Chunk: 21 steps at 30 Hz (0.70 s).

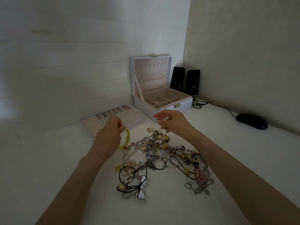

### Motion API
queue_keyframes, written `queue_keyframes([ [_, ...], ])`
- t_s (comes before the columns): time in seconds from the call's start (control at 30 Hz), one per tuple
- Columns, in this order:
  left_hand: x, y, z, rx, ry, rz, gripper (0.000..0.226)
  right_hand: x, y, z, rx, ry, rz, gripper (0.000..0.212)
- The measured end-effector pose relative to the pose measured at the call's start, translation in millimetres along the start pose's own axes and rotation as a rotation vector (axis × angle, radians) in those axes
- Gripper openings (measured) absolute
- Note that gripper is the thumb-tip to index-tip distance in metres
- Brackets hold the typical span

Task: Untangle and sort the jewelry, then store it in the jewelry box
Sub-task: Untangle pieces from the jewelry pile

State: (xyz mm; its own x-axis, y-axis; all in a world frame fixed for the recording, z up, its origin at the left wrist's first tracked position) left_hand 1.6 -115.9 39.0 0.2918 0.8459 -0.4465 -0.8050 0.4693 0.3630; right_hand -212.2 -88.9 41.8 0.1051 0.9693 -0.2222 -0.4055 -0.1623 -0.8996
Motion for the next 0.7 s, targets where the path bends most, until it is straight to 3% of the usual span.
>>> queue_keyframes([
  [0.23,1.9,19.0,16.3,0.210,0.097,-0.076,0.009,15.6,-26.0,-90.8,-0.047,-0.334,0.051,0.046],
  [0.43,6.4,31.2,32.3,0.326,0.224,-0.201,0.016,12.4,-27.0,-75.2,-0.313,-0.106,0.077,0.007],
  [0.53,6.9,40.0,25.5,0.333,0.204,-0.243,0.019,12.9,-35.9,-51.2,-0.429,-0.017,0.122,0.009],
  [0.7,11.6,52.2,18.3,0.346,0.184,-0.315,0.020,19.1,-43.9,-34.4,-0.500,-0.028,0.151,0.009],
])
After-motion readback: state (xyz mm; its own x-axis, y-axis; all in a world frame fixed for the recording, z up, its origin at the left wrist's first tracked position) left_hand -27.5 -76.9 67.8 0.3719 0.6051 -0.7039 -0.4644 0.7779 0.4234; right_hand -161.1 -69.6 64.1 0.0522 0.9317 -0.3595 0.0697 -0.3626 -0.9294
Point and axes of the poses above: each hand's wrist, its own x-axis away from the middle knuckle, its own z-axis out of the back of the hand, y = z × x, the point moved 10 cm from there along -x, towards the middle knuckle, and after that the axes turned 12 degrees about -x, right-handed, at the moved point
